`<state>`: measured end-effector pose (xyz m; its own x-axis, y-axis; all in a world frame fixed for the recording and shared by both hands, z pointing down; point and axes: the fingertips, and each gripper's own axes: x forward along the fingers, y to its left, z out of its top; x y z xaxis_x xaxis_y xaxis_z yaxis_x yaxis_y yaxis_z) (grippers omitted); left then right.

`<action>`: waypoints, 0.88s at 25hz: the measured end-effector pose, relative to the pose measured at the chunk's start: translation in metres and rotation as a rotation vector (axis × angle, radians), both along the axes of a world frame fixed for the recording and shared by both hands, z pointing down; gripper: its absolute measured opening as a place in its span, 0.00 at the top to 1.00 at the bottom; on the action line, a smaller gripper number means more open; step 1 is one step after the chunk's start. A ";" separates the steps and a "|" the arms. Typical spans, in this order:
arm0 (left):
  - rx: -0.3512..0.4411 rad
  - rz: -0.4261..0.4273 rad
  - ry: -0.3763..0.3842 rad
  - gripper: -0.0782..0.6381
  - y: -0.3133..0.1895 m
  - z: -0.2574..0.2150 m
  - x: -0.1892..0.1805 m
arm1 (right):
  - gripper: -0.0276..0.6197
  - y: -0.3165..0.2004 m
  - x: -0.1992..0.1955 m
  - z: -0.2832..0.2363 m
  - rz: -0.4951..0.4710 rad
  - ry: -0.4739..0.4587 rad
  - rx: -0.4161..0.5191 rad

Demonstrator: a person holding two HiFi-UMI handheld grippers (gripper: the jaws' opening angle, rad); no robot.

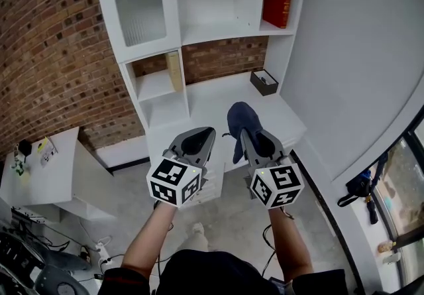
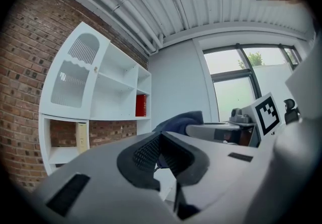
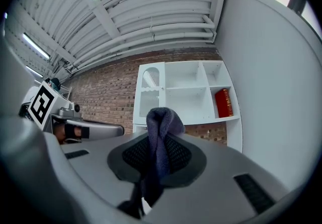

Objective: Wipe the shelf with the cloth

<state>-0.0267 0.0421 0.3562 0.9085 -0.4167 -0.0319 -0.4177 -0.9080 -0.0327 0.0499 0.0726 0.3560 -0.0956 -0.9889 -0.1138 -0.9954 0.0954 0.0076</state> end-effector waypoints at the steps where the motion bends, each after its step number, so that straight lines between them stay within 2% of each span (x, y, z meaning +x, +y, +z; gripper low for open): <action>1: -0.005 0.003 0.003 0.87 -0.002 0.001 0.001 | 0.87 -0.002 0.001 0.000 0.000 0.000 0.000; 11: -0.015 -0.011 0.010 0.87 -0.044 0.009 0.011 | 0.87 -0.040 0.014 0.006 0.004 0.010 -0.010; 22: -0.019 -0.039 0.019 0.87 -0.123 0.007 0.017 | 0.87 -0.115 0.028 0.003 0.003 0.007 -0.017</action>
<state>-0.0098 -0.0805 0.3634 0.8906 -0.4528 -0.0412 -0.4535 -0.8912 -0.0071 0.0776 -0.0421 0.3588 -0.0932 -0.9909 -0.0967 -0.9956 0.0924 0.0130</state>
